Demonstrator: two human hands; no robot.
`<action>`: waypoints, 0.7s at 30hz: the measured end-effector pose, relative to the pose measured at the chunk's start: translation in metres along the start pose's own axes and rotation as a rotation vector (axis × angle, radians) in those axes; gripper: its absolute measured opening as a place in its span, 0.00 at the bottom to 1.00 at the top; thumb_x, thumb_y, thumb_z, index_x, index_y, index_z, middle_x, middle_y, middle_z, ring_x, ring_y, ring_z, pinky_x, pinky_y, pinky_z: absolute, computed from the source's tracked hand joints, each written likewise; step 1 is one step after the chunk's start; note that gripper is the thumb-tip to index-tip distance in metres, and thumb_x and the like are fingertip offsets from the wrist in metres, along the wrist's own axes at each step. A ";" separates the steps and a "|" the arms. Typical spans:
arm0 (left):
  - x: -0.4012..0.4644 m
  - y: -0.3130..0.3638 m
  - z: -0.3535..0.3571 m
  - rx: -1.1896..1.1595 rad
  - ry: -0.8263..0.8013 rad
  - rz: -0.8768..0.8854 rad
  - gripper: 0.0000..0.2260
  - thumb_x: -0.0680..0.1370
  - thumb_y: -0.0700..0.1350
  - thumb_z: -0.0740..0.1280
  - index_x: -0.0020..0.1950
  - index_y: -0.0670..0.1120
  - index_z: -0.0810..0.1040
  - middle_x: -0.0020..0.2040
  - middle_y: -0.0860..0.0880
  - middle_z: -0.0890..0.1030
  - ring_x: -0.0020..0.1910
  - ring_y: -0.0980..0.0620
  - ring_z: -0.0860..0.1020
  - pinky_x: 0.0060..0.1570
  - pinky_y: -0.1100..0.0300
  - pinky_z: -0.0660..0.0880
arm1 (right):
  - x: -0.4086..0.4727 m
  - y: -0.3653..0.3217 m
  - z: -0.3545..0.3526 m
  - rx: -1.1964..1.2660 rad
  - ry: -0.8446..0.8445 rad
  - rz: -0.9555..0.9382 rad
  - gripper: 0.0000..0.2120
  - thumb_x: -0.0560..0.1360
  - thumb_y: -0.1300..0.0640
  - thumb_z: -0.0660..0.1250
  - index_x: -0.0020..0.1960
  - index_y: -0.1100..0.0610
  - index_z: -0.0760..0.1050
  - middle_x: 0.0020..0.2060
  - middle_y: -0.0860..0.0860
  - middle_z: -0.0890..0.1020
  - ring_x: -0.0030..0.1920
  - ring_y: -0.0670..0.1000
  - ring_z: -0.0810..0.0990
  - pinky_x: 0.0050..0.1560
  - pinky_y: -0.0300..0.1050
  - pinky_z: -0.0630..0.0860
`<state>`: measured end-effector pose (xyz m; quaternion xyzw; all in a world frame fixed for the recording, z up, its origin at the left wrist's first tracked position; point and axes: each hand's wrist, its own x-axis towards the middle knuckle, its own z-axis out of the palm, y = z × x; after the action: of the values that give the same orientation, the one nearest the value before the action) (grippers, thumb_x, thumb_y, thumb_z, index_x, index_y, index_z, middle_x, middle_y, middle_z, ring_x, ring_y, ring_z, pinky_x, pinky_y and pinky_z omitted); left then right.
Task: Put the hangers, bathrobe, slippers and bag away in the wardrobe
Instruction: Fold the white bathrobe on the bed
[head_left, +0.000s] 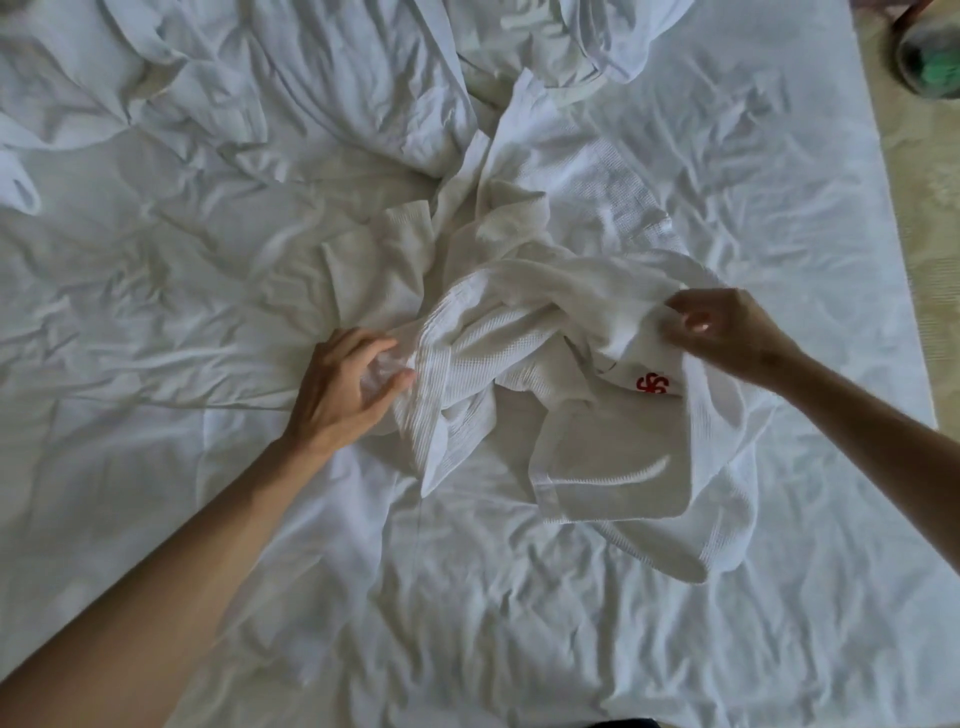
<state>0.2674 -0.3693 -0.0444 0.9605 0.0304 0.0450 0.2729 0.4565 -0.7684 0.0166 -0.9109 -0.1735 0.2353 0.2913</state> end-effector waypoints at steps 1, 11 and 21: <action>-0.005 -0.003 0.002 0.007 -0.025 0.013 0.17 0.75 0.54 0.72 0.57 0.42 0.82 0.55 0.48 0.82 0.54 0.47 0.79 0.56 0.50 0.74 | -0.008 -0.001 0.007 -0.046 -0.019 -0.061 0.01 0.75 0.58 0.73 0.45 0.56 0.83 0.34 0.48 0.82 0.33 0.39 0.80 0.38 0.40 0.77; 0.001 -0.004 0.008 0.047 0.020 -0.012 0.07 0.74 0.40 0.76 0.52 0.42 0.83 0.45 0.47 0.80 0.46 0.44 0.78 0.48 0.48 0.75 | -0.016 -0.033 0.057 -0.320 0.123 -0.360 0.29 0.67 0.45 0.75 0.65 0.56 0.75 0.54 0.52 0.79 0.51 0.55 0.78 0.44 0.50 0.78; 0.000 0.014 0.003 -0.080 0.000 -0.089 0.10 0.79 0.50 0.66 0.55 0.44 0.77 0.49 0.50 0.82 0.49 0.50 0.80 0.54 0.51 0.75 | 0.015 -0.050 0.074 -0.504 0.438 -0.519 0.10 0.81 0.61 0.64 0.60 0.61 0.79 0.42 0.55 0.80 0.37 0.59 0.82 0.26 0.50 0.76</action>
<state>0.2685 -0.3823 -0.0395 0.9466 0.0716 0.0341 0.3126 0.4207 -0.6902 -0.0106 -0.9083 -0.3831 -0.0947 0.1388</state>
